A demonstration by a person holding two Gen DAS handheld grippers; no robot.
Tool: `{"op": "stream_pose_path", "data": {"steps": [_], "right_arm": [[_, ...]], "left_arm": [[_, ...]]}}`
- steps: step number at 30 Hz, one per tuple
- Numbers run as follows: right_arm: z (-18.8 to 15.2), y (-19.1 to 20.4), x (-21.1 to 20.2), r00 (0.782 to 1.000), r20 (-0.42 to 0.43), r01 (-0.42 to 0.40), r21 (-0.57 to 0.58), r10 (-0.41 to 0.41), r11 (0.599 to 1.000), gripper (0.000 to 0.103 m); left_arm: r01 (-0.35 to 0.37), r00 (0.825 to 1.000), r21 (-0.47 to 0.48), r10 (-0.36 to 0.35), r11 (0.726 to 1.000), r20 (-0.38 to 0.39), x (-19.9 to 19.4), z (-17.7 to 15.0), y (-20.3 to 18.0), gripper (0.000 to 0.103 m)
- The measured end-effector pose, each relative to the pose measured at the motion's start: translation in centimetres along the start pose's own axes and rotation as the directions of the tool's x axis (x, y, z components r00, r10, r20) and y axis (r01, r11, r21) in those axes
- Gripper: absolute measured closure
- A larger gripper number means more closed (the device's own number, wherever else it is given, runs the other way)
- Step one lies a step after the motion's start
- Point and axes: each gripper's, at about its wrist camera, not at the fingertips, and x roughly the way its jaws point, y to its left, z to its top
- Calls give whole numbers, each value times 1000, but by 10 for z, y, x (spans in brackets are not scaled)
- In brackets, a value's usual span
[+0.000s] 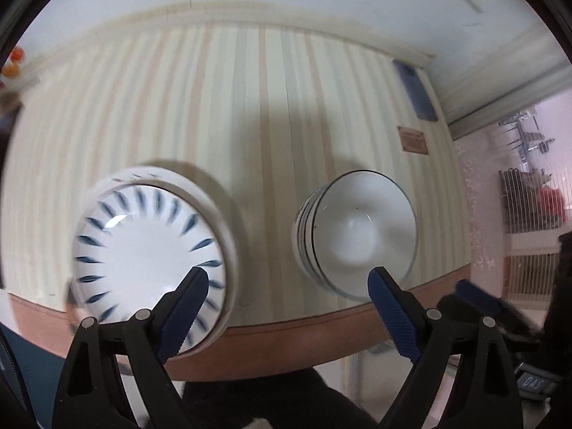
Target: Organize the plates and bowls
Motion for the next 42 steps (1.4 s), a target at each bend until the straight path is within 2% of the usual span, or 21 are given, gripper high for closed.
{"op": "stream_pose_path", "data": {"steps": [5,15,17,19,20,22,24,25,26,34,42], "right_arm": [[21,-24,53,993,-97,-62,76,70,995,10],[39,-53,129,957,-214,-160,181,197,970,10],[42,-54,139,952,-224,-171,178,209,969,10],[44,-54,145,951,-231,-169,171,206,971,10],[45,-54,148,950,-233,-172,168,209,971,10],[47,-53,153,948,-233,-182,163,217,970,12],[49,-54,158,943,-236,-197,168,234,966,22],[50,-54,160,941,-232,-210,171,246,963,36],[51,-53,160,942,-227,-213,169,248,962,39],[50,-54,159,948,-177,-237,166,266,957,41],[52,-46,155,956,-160,-230,116,246,966,44]], "left_arm": [[52,991,-60,-59,997,-116,46,23,8,17],[104,968,-67,-116,992,-223,101,45,-4,17],[124,963,-82,-140,989,-231,108,46,-4,21],[142,956,-96,-161,985,-247,113,47,-3,32],[163,952,-103,-184,981,-246,114,46,-2,34],[195,948,-116,-217,974,-232,113,47,-1,46],[198,949,-114,-220,974,-228,111,48,-2,47],[198,949,-111,-219,974,-227,111,48,-3,48],[200,949,-111,-220,974,-224,110,48,-2,48],[190,958,-85,-203,978,-204,107,46,-2,48],[176,966,-69,-186,982,-178,106,49,-5,48]]}}
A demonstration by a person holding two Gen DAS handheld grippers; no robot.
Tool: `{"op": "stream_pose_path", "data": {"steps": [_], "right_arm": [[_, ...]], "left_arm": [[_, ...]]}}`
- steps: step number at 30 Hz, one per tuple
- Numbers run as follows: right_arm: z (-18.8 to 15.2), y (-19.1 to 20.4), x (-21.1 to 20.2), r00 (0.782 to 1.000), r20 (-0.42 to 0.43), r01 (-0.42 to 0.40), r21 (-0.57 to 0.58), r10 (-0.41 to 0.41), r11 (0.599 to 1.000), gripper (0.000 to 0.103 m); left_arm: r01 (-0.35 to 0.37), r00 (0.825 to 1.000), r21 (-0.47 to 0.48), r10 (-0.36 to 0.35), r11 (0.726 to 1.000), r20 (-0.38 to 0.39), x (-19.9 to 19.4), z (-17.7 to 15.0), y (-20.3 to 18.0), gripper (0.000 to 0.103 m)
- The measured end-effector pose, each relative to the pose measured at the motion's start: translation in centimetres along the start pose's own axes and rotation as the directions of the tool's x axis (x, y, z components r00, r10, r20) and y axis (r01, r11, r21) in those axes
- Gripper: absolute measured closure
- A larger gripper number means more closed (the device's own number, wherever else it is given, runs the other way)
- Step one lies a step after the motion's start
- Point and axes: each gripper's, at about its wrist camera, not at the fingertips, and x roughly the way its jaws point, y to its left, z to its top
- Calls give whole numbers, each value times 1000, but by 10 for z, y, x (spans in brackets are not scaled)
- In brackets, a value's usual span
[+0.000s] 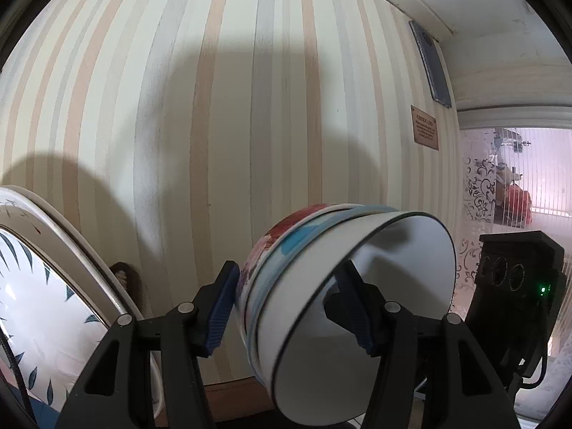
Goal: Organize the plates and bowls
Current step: 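Carry the bowl stack with the right tool onto the blue-leaf plate stack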
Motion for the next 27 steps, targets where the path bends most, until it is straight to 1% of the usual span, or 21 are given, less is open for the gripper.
{"op": "stream_pose_path", "data": {"steps": [4,7,14,19,22,27], "right_arm": [[1,5,-3,1000,7,5,-25,-5,1000,45],[1,10,-3,1000,-3,-2,-32,2,999,45],[3,39,1,1000,-18,-15,-87,13,996,46],[8,73,8,998,-50,-38,-139,32,990,46],[8,96,15,996,-80,-57,-180,43,982,45],[4,135,36,987,-150,-92,-255,54,962,46]], "left_arm": [[4,1000,-8,-4,1000,15,-6,1,2,48],[-1,1000,-19,2,1000,25,-14,0,4,49],[2,997,-57,3,998,76,-42,-7,16,48],[0,991,-107,14,994,136,-72,-17,36,48],[6,985,-152,20,988,172,-90,-25,54,48],[19,973,-256,41,966,226,-116,-46,94,48]]}}
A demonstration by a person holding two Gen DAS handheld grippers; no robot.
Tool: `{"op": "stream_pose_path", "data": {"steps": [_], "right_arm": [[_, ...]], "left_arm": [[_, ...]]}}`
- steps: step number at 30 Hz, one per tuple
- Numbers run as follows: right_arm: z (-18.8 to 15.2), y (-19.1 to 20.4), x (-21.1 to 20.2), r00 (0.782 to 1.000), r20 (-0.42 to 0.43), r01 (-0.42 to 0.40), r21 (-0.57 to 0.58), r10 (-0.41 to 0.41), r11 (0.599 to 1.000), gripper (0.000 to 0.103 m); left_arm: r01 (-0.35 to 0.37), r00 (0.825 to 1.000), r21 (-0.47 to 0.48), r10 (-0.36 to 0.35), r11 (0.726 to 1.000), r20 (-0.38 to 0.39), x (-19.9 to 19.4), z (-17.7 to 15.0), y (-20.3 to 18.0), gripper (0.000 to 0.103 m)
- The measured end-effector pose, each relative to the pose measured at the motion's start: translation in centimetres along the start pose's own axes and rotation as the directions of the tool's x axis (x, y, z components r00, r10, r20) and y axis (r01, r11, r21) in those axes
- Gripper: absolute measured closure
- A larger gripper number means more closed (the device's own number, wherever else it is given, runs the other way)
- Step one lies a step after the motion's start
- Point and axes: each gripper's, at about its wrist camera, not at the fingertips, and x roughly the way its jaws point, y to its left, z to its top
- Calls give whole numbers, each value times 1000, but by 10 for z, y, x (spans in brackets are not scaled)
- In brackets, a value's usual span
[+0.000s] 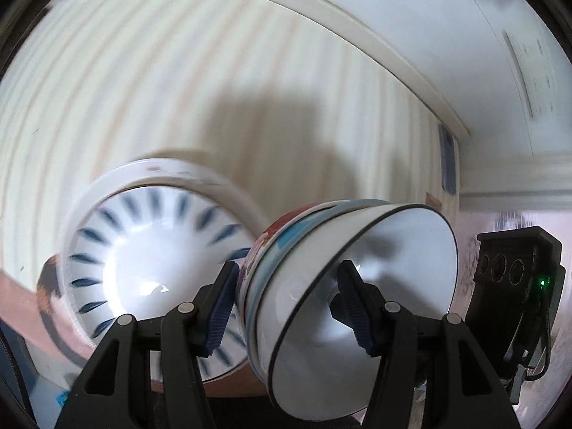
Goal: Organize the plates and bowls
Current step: 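Carry the bowl stack with the right tool onto the blue-leaf plate stack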
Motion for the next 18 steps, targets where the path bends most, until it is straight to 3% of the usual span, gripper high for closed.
{"op": "stream_pose_path", "data": {"steps": [10,18], "right_arm": [[-1,51,64,987,-155,-50,-123,31,991,46],[3,72,109,975,-223,-48,-162,11,986,46]], "left_arm": [[-5,998,-200,17,980,59,-21,-15,83,49],[-6,998,-268,23,963,59,-18,-20,114,49]]}}
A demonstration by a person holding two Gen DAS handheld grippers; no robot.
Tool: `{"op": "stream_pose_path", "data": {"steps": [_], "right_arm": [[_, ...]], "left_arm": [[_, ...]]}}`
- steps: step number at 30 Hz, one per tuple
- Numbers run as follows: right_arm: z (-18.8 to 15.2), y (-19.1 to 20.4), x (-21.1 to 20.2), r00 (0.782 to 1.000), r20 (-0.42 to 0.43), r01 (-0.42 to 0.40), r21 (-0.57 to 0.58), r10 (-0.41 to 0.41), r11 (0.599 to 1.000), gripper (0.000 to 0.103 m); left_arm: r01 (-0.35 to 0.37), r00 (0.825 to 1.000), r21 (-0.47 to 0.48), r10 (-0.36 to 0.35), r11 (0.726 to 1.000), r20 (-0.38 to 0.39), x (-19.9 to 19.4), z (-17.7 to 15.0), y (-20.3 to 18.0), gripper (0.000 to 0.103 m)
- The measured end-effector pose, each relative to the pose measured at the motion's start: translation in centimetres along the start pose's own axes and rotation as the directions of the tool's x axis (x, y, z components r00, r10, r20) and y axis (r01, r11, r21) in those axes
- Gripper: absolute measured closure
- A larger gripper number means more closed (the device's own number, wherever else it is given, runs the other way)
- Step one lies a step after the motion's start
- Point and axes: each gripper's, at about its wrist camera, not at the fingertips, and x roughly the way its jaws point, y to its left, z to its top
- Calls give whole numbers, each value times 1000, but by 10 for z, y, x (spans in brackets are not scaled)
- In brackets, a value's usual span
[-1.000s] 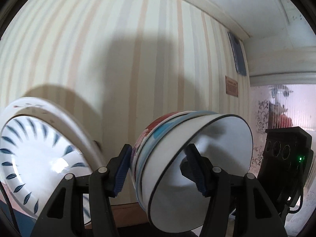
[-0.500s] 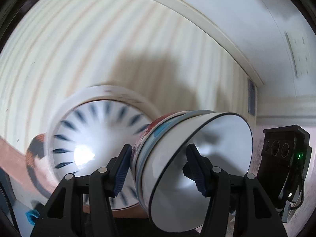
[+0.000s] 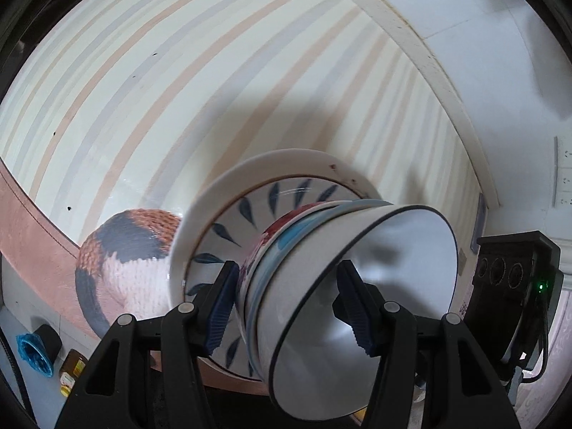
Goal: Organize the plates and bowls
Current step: 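Carry the bowl stack with the right tool onto the blue-leaf plate stack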
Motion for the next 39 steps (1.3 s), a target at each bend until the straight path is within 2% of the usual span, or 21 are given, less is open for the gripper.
{"op": "stream_pose_path", "data": {"steps": [6,20,28,33,35,39], "right_arm": [[8,9,20,1000,-11,7,1,-7,1000,46],[4,3,13,1000,-11,24,17,-24,1000,46],[0,9,8,998,-5,67,20,-67,998,46],[-8,20,-10,992,48,116,8,-116,993,46],[-12,26,-19,987,77,144,4,-144,990,46],[-31,46,-38,961,147,238,-11,-234,971,43]], "left_arm": [[-4,1000,-8,4,1000,1,0,1,2,49],[-11,1000,26,12,1000,-5,5,2,-3,51],[-71,997,81,69,994,27,-2,-3,-14,50],[-145,987,152,131,978,97,-21,-13,-21,50],[-197,974,190,170,962,151,-34,-20,-25,50],[-276,947,265,215,924,239,-57,-37,-28,48]]}}
